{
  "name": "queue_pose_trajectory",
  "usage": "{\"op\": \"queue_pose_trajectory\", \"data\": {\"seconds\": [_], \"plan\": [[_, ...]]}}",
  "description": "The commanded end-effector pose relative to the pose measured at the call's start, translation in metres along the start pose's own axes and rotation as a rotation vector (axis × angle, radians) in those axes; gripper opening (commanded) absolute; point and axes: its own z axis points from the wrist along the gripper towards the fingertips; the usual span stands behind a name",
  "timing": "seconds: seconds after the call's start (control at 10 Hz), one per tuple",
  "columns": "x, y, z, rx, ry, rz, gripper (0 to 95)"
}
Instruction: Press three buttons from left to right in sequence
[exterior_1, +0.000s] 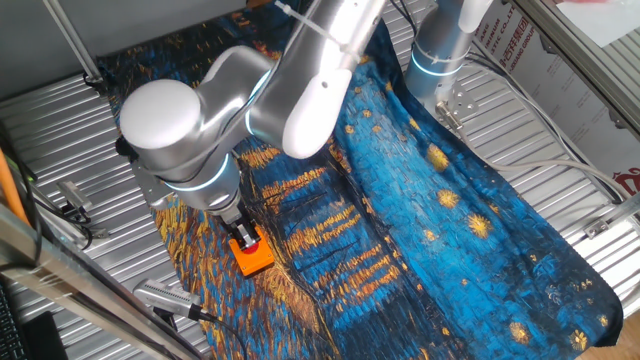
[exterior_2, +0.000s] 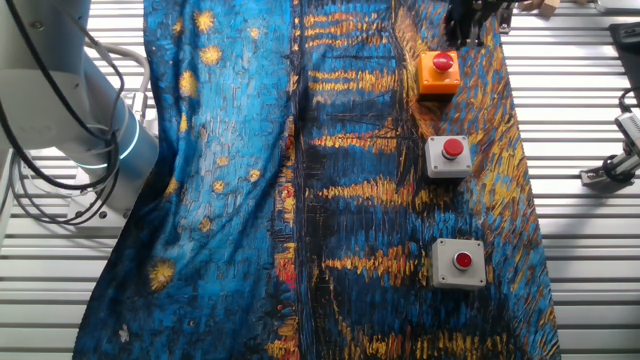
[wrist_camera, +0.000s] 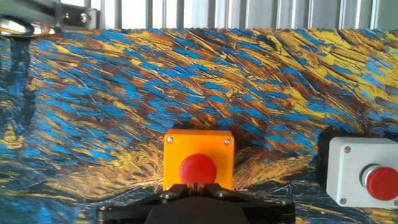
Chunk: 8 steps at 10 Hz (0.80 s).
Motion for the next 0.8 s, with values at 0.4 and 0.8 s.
{"op": "queue_pose_trajectory", "data": {"seconds": [0.4,0.8], "plan": [[-0.001,-0.002,0.017,-0.006,-0.007,0.009,0.0],[-0.002,0.002,0.033,-0.001,0.016,0.041,0.0]]}}
